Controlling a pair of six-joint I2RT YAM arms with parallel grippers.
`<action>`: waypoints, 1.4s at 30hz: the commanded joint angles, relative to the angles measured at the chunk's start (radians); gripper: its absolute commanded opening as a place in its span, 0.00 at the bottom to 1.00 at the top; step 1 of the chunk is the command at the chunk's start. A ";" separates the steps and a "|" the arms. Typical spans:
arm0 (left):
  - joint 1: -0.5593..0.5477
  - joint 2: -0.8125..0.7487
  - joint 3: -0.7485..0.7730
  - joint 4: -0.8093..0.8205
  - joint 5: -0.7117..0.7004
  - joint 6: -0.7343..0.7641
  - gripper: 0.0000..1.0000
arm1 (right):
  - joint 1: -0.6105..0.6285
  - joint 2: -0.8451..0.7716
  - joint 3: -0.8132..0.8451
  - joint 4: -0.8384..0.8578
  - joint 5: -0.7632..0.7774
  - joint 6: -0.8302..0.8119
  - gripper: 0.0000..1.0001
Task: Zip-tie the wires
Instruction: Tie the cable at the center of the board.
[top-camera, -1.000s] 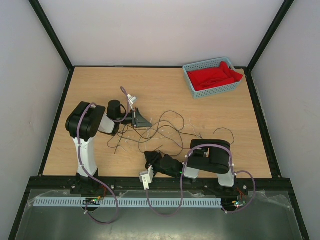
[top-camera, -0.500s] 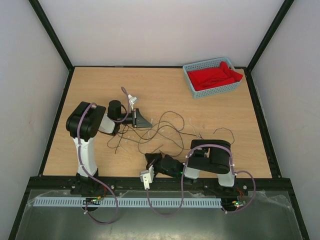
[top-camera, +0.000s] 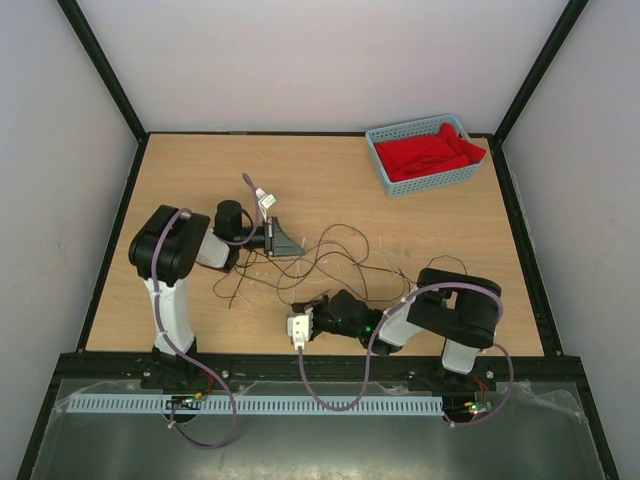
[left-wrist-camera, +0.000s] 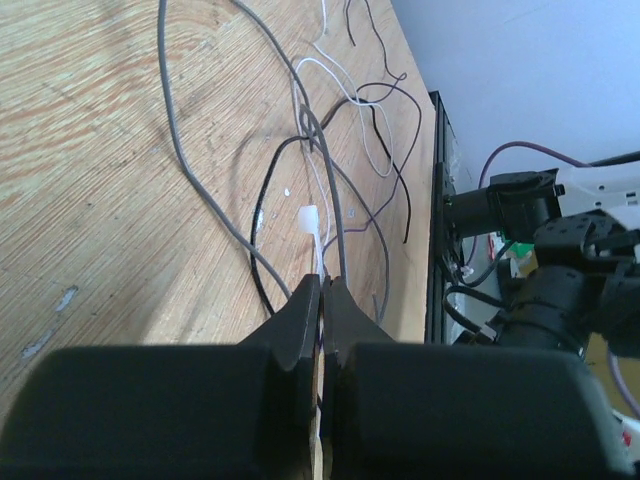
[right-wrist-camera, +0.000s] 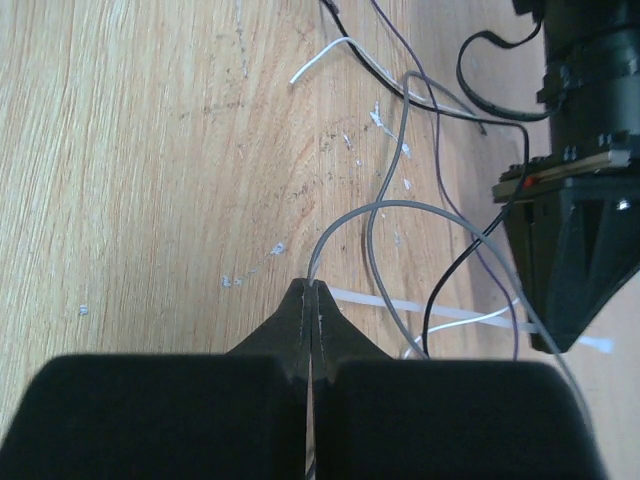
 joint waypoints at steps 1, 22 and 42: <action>-0.006 -0.075 -0.030 0.037 0.018 0.065 0.00 | -0.061 -0.066 0.024 -0.133 -0.181 0.179 0.00; -0.064 -0.179 -0.127 0.047 -0.061 0.271 0.00 | -0.375 -0.096 0.113 -0.168 -0.646 0.720 0.00; -0.118 -0.309 -0.235 0.088 -0.186 0.522 0.00 | -0.476 -0.068 0.291 -0.624 -0.808 0.787 0.00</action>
